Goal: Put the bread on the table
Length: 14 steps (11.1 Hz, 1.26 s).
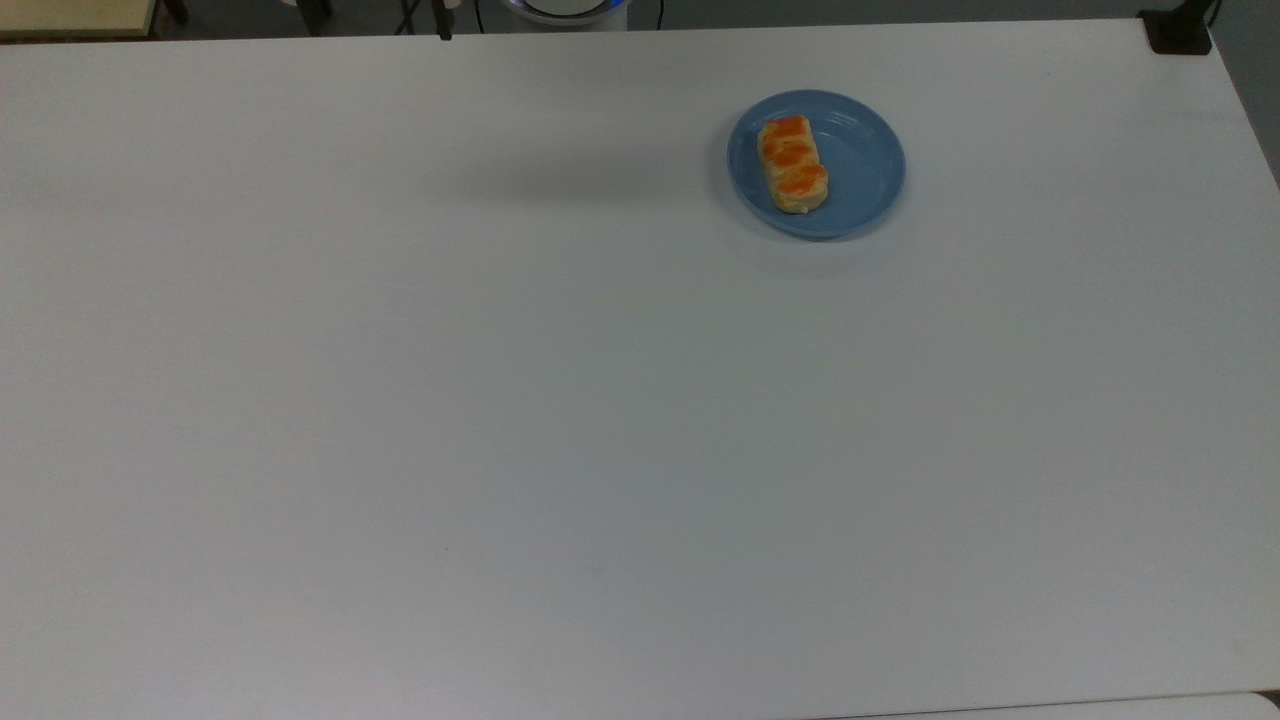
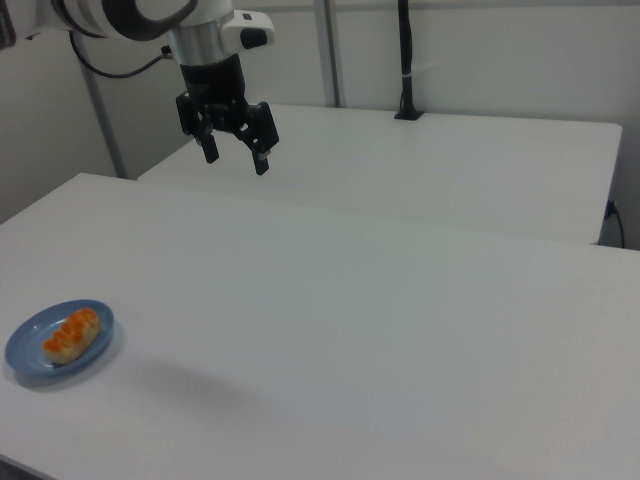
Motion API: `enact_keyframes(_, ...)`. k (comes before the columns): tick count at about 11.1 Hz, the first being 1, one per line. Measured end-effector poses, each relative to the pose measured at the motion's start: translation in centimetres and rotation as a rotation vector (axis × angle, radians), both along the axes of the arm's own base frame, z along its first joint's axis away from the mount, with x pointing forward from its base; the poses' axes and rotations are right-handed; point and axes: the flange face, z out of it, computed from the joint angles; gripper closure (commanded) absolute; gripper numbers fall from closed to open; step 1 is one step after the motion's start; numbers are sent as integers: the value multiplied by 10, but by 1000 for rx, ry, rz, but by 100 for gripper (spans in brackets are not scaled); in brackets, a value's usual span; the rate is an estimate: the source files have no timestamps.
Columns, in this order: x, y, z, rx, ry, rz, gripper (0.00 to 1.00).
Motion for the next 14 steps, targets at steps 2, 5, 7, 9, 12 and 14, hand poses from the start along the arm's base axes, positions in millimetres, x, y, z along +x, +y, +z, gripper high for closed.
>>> enact_keyframes(2,0,0,0,0,1,0,0)
enact_keyframes(5,0,0,-1,0,2,0,0)
enact_keyframes(7,1,0,-1,0,3,0,0)
enact_keyframes(9,1,0,-3,0,5,0,0)
enact_keyframes(12,3,10,-3,0,5,17,0)
enact_keyframes(14,4,27,-11,4,31,47,0)
